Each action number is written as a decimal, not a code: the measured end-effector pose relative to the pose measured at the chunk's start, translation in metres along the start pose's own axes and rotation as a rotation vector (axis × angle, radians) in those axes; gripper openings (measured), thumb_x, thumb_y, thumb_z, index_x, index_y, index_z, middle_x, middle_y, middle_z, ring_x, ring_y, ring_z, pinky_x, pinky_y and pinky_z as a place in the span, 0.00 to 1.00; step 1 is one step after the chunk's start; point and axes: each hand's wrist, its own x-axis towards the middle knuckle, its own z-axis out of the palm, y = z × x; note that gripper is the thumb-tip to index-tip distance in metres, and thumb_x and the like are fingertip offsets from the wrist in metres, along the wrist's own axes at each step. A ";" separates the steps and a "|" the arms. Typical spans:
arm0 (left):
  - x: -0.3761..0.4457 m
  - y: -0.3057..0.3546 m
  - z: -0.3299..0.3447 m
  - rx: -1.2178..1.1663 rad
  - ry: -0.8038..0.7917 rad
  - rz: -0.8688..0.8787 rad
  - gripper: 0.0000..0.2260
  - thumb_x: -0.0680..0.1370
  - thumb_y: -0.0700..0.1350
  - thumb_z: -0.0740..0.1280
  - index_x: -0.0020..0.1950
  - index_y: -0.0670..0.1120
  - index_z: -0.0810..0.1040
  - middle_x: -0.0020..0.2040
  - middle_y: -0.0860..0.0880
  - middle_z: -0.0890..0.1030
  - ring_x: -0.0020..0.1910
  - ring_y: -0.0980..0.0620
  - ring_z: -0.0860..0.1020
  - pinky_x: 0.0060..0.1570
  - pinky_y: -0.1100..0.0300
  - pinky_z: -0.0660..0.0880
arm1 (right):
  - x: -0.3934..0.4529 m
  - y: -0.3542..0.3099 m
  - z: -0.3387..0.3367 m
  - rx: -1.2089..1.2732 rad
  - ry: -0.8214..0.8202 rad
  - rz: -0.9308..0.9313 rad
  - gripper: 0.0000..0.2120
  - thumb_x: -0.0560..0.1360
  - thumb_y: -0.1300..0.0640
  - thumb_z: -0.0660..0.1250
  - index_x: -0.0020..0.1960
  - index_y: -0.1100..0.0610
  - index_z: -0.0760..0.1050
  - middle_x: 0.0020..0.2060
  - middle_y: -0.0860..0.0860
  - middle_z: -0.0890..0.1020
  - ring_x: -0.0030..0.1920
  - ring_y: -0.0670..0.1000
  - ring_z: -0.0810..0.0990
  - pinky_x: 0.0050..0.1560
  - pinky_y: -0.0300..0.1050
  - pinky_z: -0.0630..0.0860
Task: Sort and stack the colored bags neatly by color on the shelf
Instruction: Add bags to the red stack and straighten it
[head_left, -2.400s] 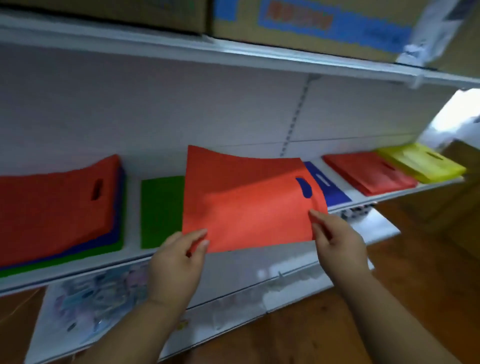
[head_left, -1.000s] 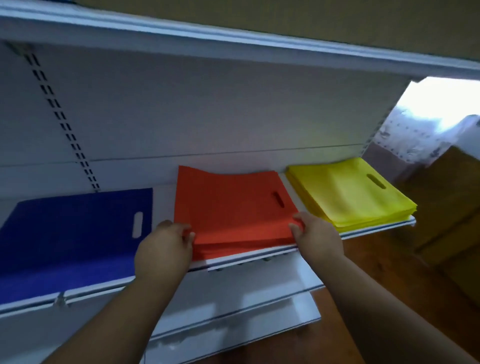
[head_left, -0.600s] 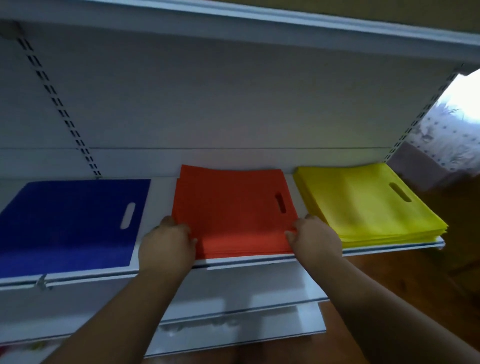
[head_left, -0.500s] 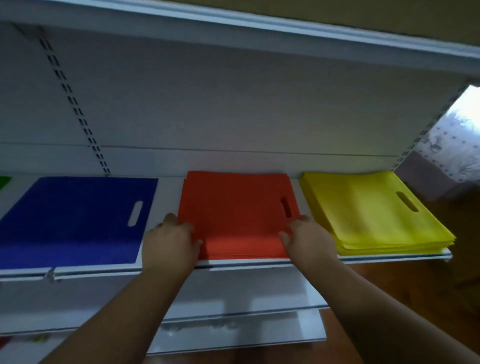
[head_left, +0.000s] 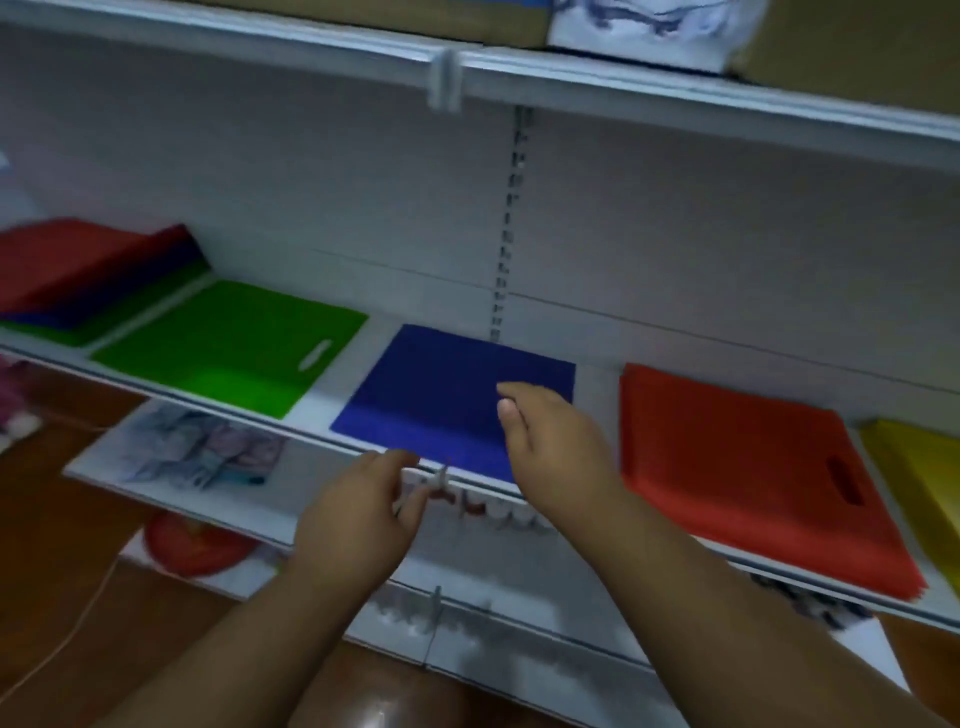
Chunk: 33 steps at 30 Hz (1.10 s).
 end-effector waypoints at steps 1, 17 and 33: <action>-0.003 -0.026 -0.016 0.020 0.028 -0.013 0.16 0.77 0.56 0.67 0.64 0.57 0.75 0.44 0.56 0.74 0.43 0.52 0.77 0.40 0.57 0.73 | 0.008 -0.026 0.015 0.027 -0.006 -0.025 0.19 0.83 0.50 0.55 0.71 0.53 0.70 0.65 0.52 0.76 0.64 0.55 0.74 0.64 0.52 0.70; 0.030 -0.326 -0.171 0.095 0.260 -0.370 0.17 0.79 0.54 0.65 0.68 0.60 0.72 0.51 0.57 0.76 0.39 0.60 0.74 0.36 0.62 0.73 | 0.173 -0.309 0.209 0.138 -0.237 -0.361 0.21 0.81 0.46 0.59 0.73 0.48 0.68 0.47 0.48 0.80 0.44 0.49 0.76 0.43 0.44 0.72; 0.152 -0.535 -0.246 -0.346 -0.089 -0.375 0.25 0.79 0.55 0.66 0.70 0.72 0.59 0.51 0.60 0.78 0.36 0.59 0.79 0.41 0.57 0.78 | 0.276 -0.433 0.368 0.165 -0.374 0.052 0.15 0.77 0.40 0.64 0.60 0.45 0.76 0.50 0.43 0.81 0.52 0.48 0.80 0.52 0.43 0.75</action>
